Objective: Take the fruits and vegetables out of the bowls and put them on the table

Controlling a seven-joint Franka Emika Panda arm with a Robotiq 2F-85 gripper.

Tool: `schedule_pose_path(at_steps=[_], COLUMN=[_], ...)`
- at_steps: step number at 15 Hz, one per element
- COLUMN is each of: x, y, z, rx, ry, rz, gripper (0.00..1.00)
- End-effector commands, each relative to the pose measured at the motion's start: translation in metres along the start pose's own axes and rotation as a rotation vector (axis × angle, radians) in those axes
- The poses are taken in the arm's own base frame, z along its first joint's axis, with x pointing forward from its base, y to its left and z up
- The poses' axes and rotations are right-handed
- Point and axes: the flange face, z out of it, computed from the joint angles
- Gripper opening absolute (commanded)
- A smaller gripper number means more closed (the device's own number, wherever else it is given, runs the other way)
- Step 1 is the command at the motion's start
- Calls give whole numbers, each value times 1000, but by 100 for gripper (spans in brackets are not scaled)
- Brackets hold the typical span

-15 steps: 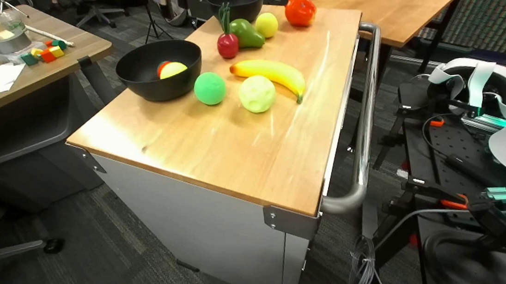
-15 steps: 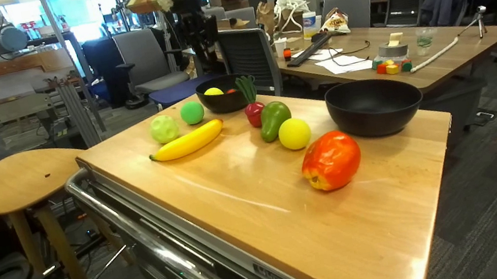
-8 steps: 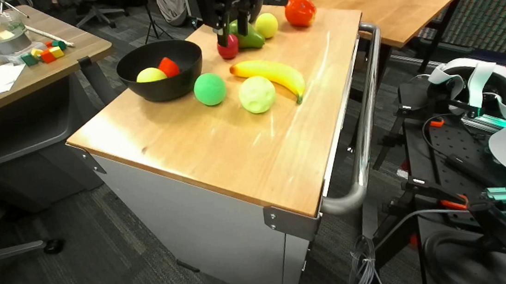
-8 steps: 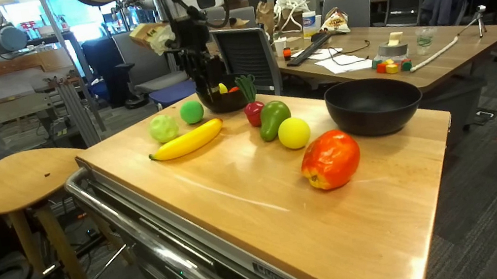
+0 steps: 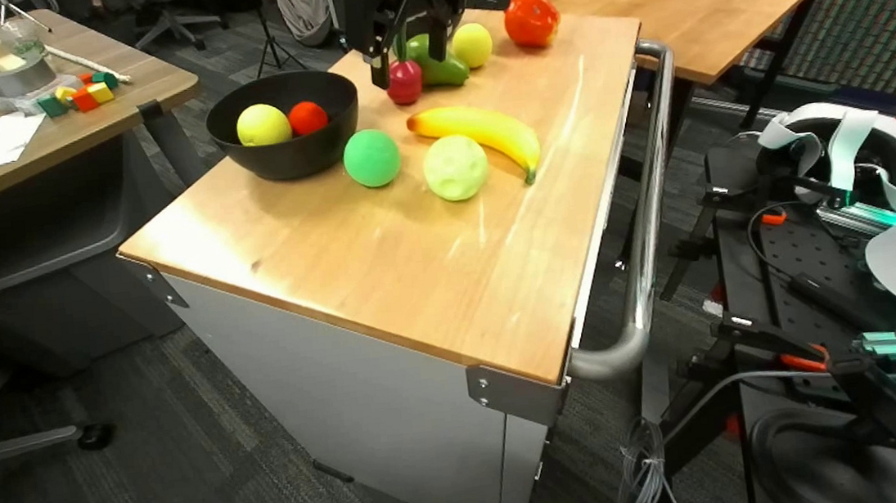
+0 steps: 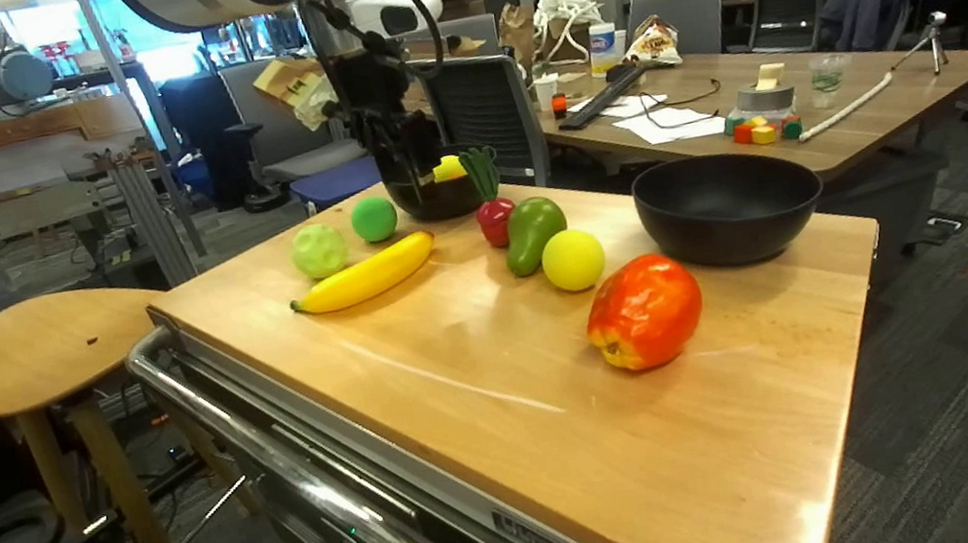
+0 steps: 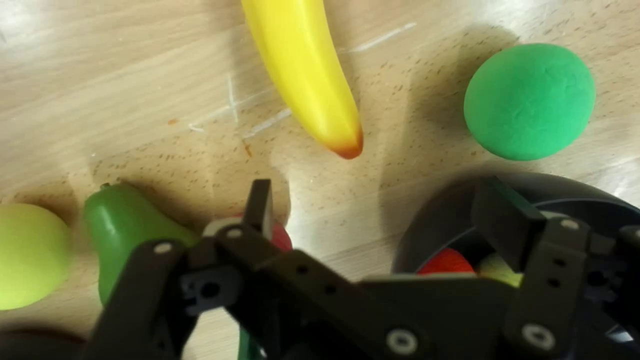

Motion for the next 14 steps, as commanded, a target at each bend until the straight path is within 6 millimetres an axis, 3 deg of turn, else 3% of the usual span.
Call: schedule_pose_path(at_steps=[1, 7, 9, 14], x=[12, 52, 66, 102], y=[-7, -50, -68, -106], z=[-7, -43, -39, 14], rx=[-1, 43, 55, 65], ry=[8, 24, 17, 39], rz=[-19, -73, -91, -56], gripper=[100, 100, 100, 95])
